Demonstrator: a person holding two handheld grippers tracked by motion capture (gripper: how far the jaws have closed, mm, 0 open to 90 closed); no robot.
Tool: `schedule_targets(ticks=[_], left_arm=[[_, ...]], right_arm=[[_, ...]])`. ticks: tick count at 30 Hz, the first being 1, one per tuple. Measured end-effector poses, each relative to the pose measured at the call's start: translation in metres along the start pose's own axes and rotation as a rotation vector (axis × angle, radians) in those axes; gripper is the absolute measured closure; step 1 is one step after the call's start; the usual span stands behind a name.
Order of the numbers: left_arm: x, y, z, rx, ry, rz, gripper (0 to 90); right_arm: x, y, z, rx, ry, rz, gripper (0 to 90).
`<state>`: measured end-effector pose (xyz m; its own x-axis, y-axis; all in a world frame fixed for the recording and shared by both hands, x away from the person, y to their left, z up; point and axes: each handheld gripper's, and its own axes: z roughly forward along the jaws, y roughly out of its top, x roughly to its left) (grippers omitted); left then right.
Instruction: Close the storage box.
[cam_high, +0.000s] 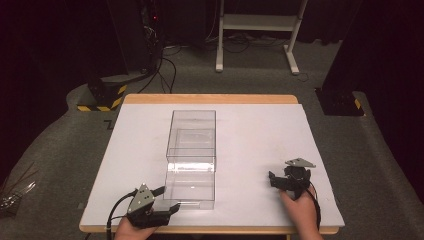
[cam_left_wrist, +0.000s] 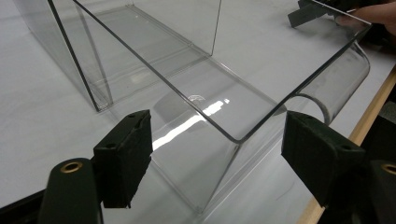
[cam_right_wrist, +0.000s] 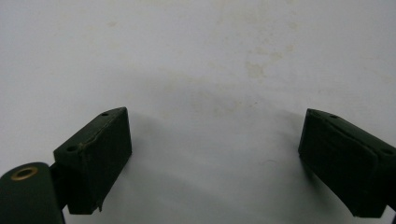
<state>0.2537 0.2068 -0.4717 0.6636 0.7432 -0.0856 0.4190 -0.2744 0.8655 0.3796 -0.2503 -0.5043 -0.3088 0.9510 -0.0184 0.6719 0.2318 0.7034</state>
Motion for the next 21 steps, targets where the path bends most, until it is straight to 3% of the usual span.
schedule_targets(ticks=[21], left_arm=[[0.012,0.006,0.012,-0.025,0.039,-0.042,31.4]], right_arm=[[0.000,0.000,0.000,0.000,0.000,0.000,9.3]])
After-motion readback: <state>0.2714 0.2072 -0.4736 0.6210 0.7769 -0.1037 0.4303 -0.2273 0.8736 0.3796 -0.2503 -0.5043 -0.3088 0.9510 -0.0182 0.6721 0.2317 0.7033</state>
